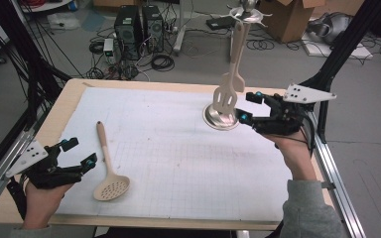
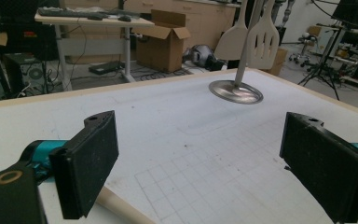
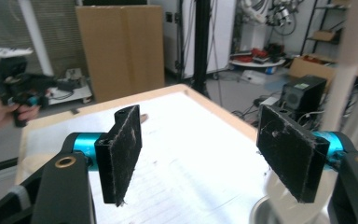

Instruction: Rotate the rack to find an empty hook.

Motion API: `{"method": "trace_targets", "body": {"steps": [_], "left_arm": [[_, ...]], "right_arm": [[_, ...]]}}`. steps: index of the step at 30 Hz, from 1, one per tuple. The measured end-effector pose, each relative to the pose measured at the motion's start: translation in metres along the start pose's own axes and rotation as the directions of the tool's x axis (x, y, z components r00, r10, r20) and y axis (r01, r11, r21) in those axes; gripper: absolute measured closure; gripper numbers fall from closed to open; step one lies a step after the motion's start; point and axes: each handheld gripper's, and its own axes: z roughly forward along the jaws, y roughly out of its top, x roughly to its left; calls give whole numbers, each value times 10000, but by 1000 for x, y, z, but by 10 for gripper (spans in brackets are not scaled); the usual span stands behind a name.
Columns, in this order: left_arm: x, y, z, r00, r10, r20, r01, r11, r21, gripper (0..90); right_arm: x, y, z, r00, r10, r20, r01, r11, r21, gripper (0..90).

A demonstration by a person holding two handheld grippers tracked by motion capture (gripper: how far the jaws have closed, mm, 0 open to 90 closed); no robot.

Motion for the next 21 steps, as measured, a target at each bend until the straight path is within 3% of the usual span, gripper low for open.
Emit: {"method": "trace_targets", "body": {"steps": [7, 12, 16, 21], "left_arm": [[-2, 0, 2, 10000, 64, -8, -64, 9998, -189, 121], [-2, -2, 6, 9999, 119, 41, -119, 9998, -127, 121], [-2, -4, 8, 9999, 66, 80, -65, 9999, -142, 121], [-5, -8, 12, 9999, 75, 144, -76, 9999, 71, 121]], "right_arm": [[14, -31, -5, 9981, 131, -603, -122, 9998, 142, 301], [19, -51, -10, 9966, 279, -778, -272, 9996, 95, 301], [18, -64, -14, 9965, 335, -771, -331, 9994, 59, 301], [13, -83, -21, 9964, 575, -617, -552, 9978, 379, 301]]}}
